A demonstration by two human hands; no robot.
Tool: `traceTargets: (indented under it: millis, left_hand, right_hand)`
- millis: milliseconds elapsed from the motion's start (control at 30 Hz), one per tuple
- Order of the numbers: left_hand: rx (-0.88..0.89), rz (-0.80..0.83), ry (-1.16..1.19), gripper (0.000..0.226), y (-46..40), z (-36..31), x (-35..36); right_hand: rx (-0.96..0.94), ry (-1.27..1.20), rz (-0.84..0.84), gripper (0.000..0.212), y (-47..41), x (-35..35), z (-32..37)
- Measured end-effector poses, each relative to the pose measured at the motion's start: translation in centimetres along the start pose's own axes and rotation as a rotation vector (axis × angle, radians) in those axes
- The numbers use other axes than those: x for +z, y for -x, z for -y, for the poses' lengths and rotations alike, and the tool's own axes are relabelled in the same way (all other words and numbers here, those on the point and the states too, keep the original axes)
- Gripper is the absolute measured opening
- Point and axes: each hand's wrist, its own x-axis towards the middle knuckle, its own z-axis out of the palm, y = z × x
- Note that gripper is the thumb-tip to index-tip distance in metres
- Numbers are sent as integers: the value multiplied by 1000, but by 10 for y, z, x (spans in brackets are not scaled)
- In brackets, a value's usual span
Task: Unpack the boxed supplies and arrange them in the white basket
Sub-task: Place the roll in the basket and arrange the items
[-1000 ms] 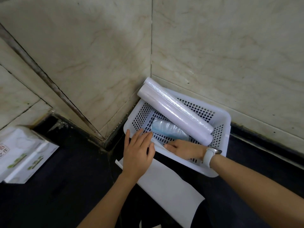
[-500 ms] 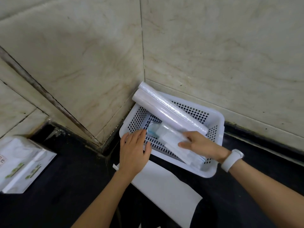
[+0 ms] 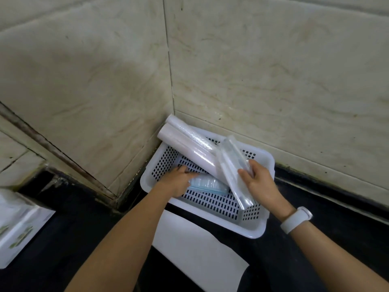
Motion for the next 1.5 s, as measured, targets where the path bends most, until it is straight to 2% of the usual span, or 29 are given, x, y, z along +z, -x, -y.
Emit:
traceTargets:
  millis: [100, 167, 300, 400, 500, 600, 667, 800, 867, 1000, 1100, 1167, 1233, 1333, 1433, 1500]
  left_hand:
    - [39, 0, -48, 57, 1, 1, -1]
    - [71, 17, -86, 56, 2, 2, -3]
    - [90, 66, -81, 49, 8, 4, -11]
    - [54, 30, -50, 35, 18, 8, -18]
    - [1, -166, -57, 26, 36, 12, -23]
    - [-33, -513, -21, 25, 63, 15, -8]
    - [-85, -682, 34, 23, 80, 13, 7]
    - [-89, -790, 55, 22, 91, 8, 25]
    - [-66, -787, 41, 24, 91, 8, 24]
    - [-12, -734, -80, 35, 90, 11, 21]
    - [37, -651, -197, 44, 88, 12, 20]
    - [65, -515, -220, 53, 83, 14, 17]
    - [56, -317, -207, 59, 73, 16, 12]
    - [24, -80, -259, 50, 62, 16, 5]
    - [-4, 14, -317, 49, 59, 14, -1]
    - [-20, -36, -316, 48, 60, 13, 1]
  right_hand:
    - [-65, 151, 136, 26, 5, 4, -2]
    - [-85, 227, 144, 38, 7, 5, -5]
    - [-90, 257, 143, 42, 9, 9, -10]
    - [-98, 273, 193, 43, 9, 17, -12]
    - [-141, 256, 240, 40, 3, 33, -8]
    - [-190, 291, 283, 37, -7, 54, -2]
    - [-185, 297, 297, 28, -12, 69, 3]
    - [-183, 331, 382, 7, -18, 96, 7]
    - [-190, 380, 397, 8, -19, 101, 4]
    - [-420, 561, 362, 36, -13, 91, -6]
    - [-622, 695, 418, 32, -9, 77, -12]
    - [-705, 743, 531, 33, -10, 70, -16]
    - [-716, 811, 679, 40, -11, 66, -21]
    - [-701, 997, 842, 48, -14, 61, -25]
    - [-685, 1079, 920, 57, -16, 54, -27]
    - [-671, 1056, 891, 58, -13, 49, -25]
